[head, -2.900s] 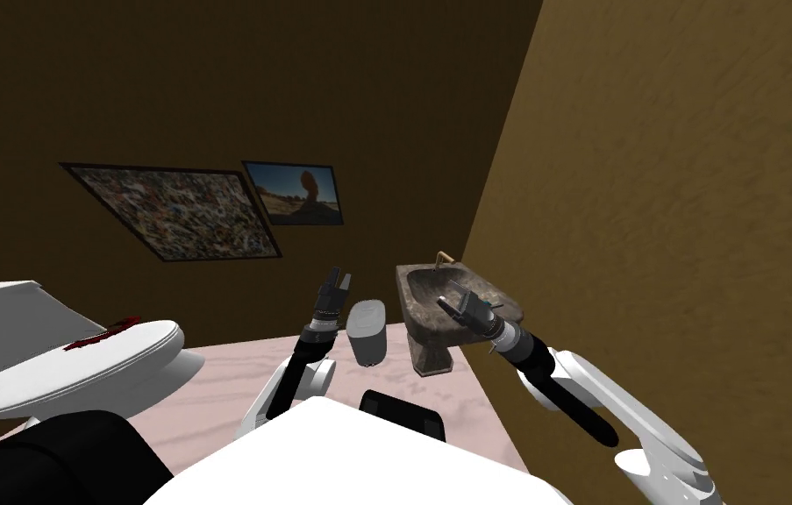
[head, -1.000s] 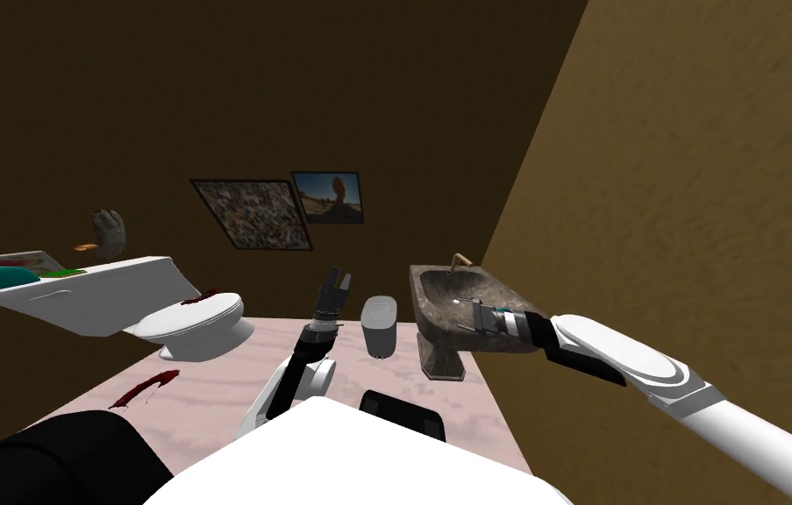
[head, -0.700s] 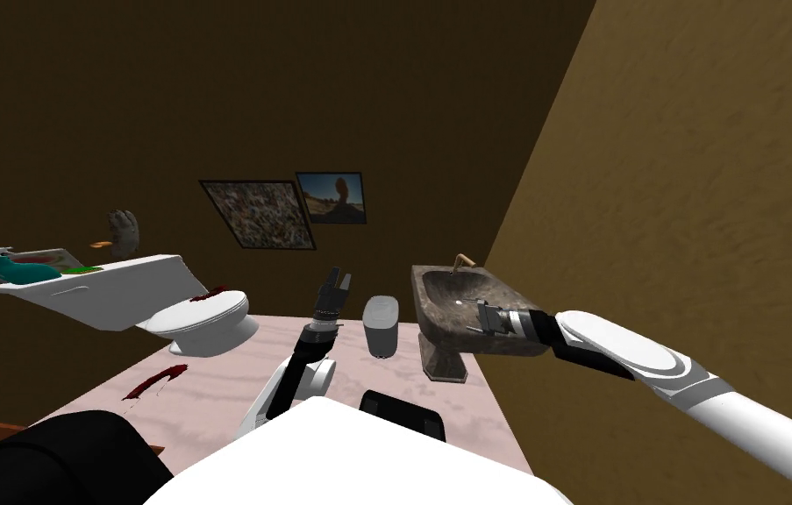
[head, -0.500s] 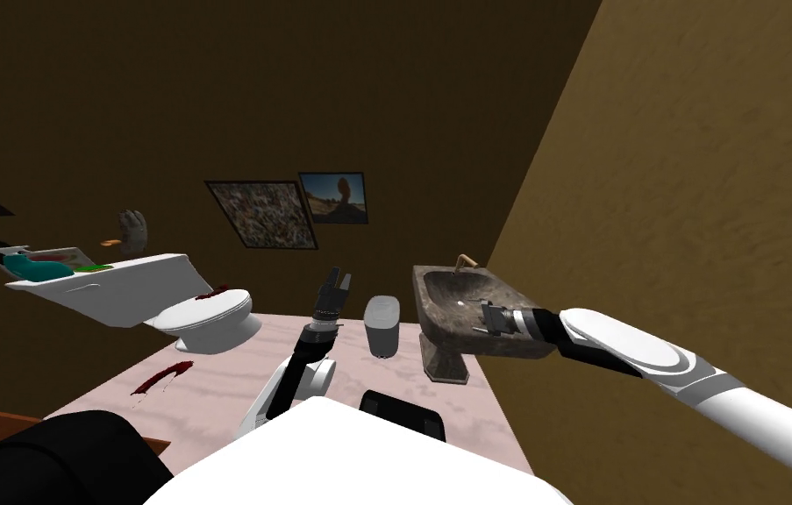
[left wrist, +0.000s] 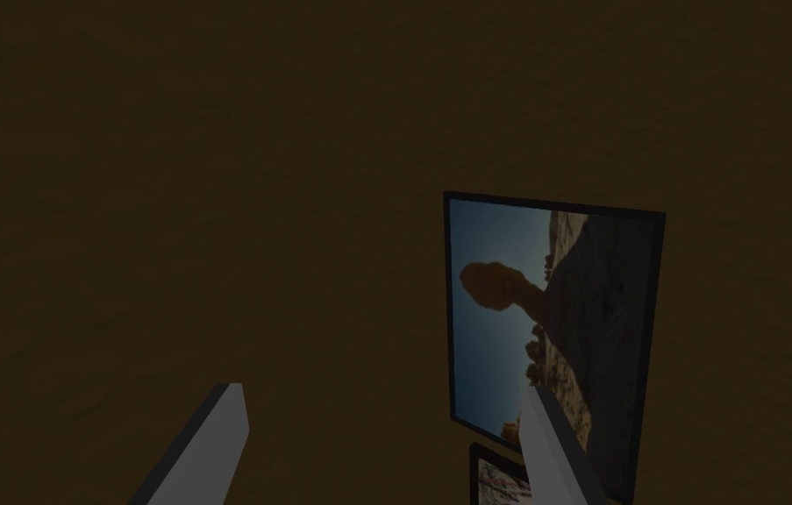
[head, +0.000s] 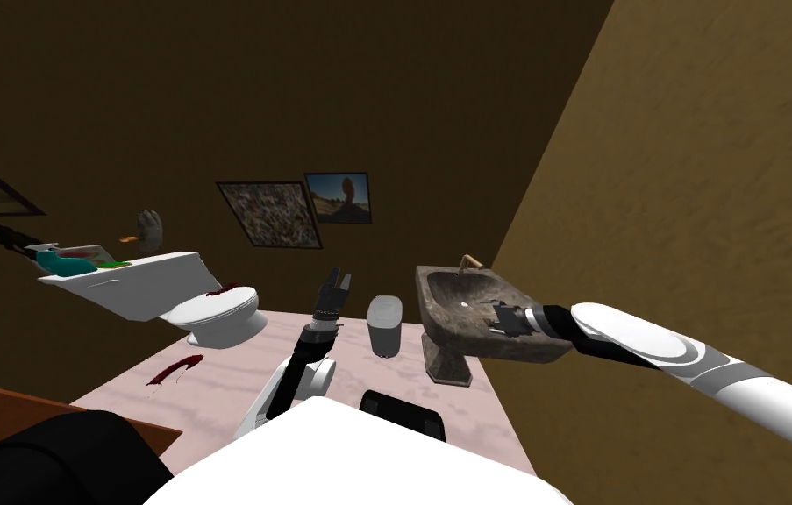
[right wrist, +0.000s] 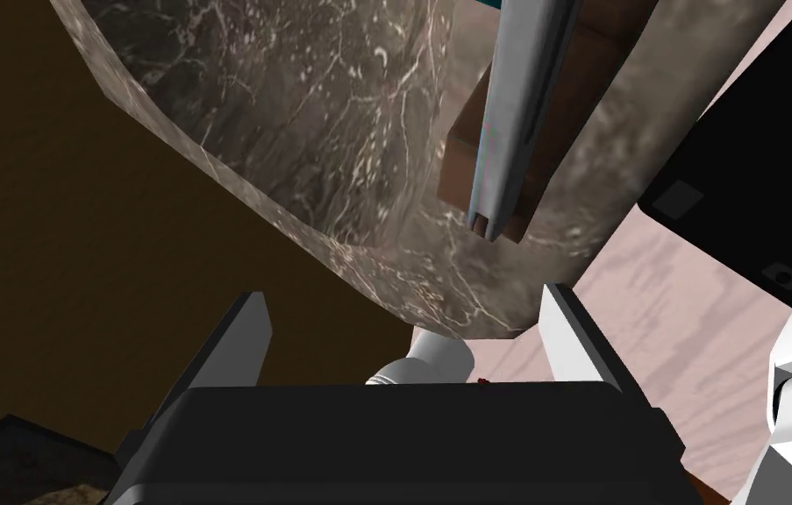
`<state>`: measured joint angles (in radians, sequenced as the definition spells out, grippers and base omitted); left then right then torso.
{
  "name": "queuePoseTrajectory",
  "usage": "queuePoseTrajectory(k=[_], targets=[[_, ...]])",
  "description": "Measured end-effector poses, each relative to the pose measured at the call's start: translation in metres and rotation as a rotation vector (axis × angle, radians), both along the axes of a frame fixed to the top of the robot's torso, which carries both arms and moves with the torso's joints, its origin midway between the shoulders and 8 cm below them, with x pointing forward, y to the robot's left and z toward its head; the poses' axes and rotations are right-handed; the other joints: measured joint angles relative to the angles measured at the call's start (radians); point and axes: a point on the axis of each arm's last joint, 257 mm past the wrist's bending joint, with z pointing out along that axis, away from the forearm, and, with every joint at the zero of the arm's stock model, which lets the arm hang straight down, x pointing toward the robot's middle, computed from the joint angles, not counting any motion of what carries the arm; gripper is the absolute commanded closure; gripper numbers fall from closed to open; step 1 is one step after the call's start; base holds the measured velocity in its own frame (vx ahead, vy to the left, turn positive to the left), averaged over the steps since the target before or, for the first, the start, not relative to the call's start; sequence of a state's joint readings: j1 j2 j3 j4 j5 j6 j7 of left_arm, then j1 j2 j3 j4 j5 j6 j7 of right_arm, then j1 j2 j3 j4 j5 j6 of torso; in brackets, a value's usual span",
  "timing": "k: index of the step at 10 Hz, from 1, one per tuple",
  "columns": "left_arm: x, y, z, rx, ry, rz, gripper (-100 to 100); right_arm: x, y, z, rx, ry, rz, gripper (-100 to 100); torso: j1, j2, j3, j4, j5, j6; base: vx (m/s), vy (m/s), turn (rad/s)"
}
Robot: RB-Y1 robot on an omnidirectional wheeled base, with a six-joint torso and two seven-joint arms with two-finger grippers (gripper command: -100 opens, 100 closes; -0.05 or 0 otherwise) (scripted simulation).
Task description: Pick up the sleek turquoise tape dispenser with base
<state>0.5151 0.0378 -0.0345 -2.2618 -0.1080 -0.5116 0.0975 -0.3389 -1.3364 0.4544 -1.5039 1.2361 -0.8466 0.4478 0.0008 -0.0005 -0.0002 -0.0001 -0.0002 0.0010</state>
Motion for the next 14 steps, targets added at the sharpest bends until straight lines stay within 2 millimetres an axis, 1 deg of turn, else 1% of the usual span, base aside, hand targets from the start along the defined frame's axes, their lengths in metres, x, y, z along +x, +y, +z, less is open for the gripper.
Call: queuePoseTrajectory(k=[1, 2, 4, 5, 6, 8, 9, 10, 11, 12, 14], targets=[[0.0, 0.0, 0.0, 0.0, 0.0, 0.0, 0, 0.002, -0.02, 0.0, -0.067, -0.001, -0.005, -100, 0.001, 0.0, 0.0, 0.0, 0.0, 0.0, -0.009, 0.019, 0.023], [0.0, 0.0, 0.0, 0.0, 0.0, 0.0, 0, 0.003, -0.031, 0.0, -0.101, -0.001, -0.011, -100, 0.0, 0.0, 0.0, 0.0, 0.0, 0.0, -0.007, 0.02, 0.037], [0.0, 0.0, 0.0, 0.0, 0.0, 0.0, 0, 0.003, -0.071, 0.0, -0.205, 0.005, -0.025, -100, 0.001, 0.0, 0.0, 0.0, 0.0, 0.0, -0.009, 0.028, 0.056], [0.0, 0.0, 0.0, 0.0, 0.0, 0.0, 0, 0.005, -0.094, -0.001, -0.257, 0.009, -0.038, -100, 0.001, 0.0, 0.0, 0.0, 0.0, 0.0, 0.002, 0.02, 0.007], [0.0, 0.0, 0.0, 0.0, 0.0, 0.0, 0, 0.004, -0.103, 0.0, -0.289, 0.013, -0.036, -100, 0.0, 0.0, 0.0, 0.0, 0.0, 0.0, 0.008, 0.017, 0.022], [0.0, 0.0, 0.0, 0.0, 0.0, 0.0, 0, 0.005, -0.128, 0.004, -0.357, 0.024, -0.052, -100, 0.0, -0.001, -0.001, 0.0, 0.0, 0.0, 0.014, 0.022, 0.05], [0.0, 0.0, 0.0, 0.0, 0.0, 0.0, 0, -0.003, -0.143, 0.001, -0.399, 0.041, -0.059, -100, 0.001, -0.001, -0.001, 0.0, 0.0, 0.0, 0.004, 0.023, 0.0], [0.0, 0.0, 0.0, 0.0, 0.0, 0.0, 0, -0.007, -0.154, 0.0, -0.422, 0.049, -0.065, -100, 0.0, 0.0, 0.0, 0.0, 0.0, 0.0, -0.001, 0.009, -0.005], [0.0, 0.0, 0.0, 0.0, 0.0, 0.0, 0, -0.007, -0.155, -0.001, -0.425, 0.05, -0.065, 0, 0.0, 0.0, 0.0, 0.0, 0.0, 0.0, 0.0, 0.0, 0.0], [0.0, 0.0, 0.0, 0.0, 0.0, 0.0, 0, -0.007, -0.155, -0.001, -0.424, 0.05, -0.065, -100, -0.001, 0.0, 0.0, 0.0, 0.0, 0.0, -0.011, -0.028, 0.168], [0.0, 0.0, 0.0, 0.0, 0.0, 0.0, 0, -0.01, -0.155, -0.007, -0.426, 0.057, -0.085, -100, -0.004, 0.001, 0.0, 0.0, -0.001, 0.0, -0.033, -0.052, 0.119]])
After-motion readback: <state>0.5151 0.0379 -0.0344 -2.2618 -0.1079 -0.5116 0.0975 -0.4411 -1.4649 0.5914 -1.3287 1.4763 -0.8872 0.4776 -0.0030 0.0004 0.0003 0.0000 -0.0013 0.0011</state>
